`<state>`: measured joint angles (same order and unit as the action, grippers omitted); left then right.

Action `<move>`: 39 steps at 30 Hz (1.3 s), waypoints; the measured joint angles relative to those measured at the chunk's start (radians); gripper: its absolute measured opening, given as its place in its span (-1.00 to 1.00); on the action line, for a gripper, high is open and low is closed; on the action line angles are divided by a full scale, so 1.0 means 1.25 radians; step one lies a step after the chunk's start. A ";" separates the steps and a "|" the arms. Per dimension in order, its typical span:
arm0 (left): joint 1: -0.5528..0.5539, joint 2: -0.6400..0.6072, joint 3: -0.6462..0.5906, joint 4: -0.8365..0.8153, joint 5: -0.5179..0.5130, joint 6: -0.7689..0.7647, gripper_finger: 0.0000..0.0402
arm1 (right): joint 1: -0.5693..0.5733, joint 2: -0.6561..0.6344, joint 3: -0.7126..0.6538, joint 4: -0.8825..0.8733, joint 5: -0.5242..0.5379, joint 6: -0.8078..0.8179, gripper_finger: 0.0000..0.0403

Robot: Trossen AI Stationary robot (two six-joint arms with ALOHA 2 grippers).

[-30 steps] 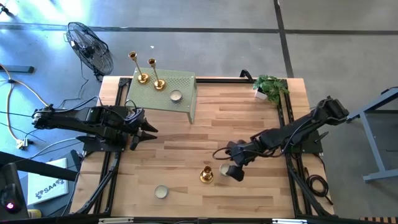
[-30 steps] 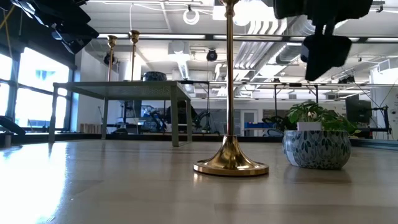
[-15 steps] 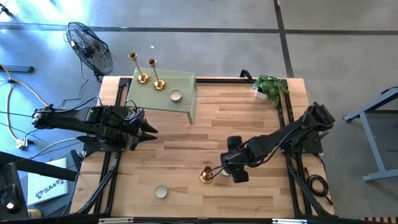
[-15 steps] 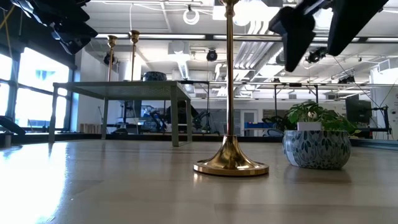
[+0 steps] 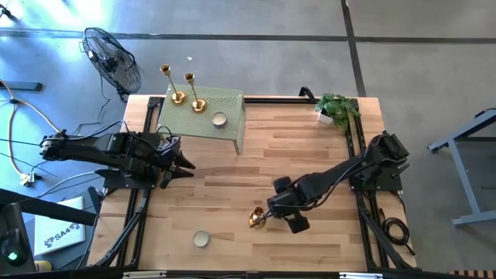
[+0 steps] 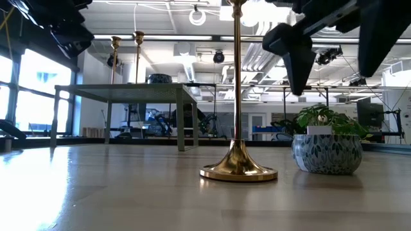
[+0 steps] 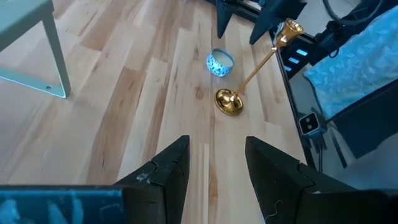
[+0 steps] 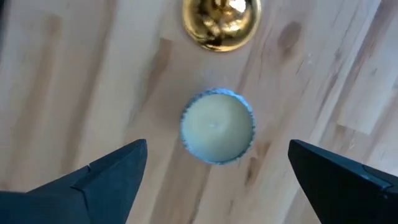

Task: Pick & Place candle stick holders
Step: Put the right blue patterned round candle on the shelf

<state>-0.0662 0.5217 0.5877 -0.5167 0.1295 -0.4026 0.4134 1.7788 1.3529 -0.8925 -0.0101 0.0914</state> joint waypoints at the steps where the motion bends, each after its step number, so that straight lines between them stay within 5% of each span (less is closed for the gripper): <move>1: 0.000 0.000 0.000 -0.003 0.000 0.000 -0.23 | 0.000 0.008 0.000 -0.001 0.010 -0.008 0.91; 39: 0.000 0.000 0.000 -0.007 0.032 -0.042 -0.23 | 0.018 0.070 -0.043 0.080 0.045 0.054 0.91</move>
<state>-0.0662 0.5213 0.5877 -0.5251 0.1696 -0.4545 0.4355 1.8660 1.2987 -0.7919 0.0467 0.1583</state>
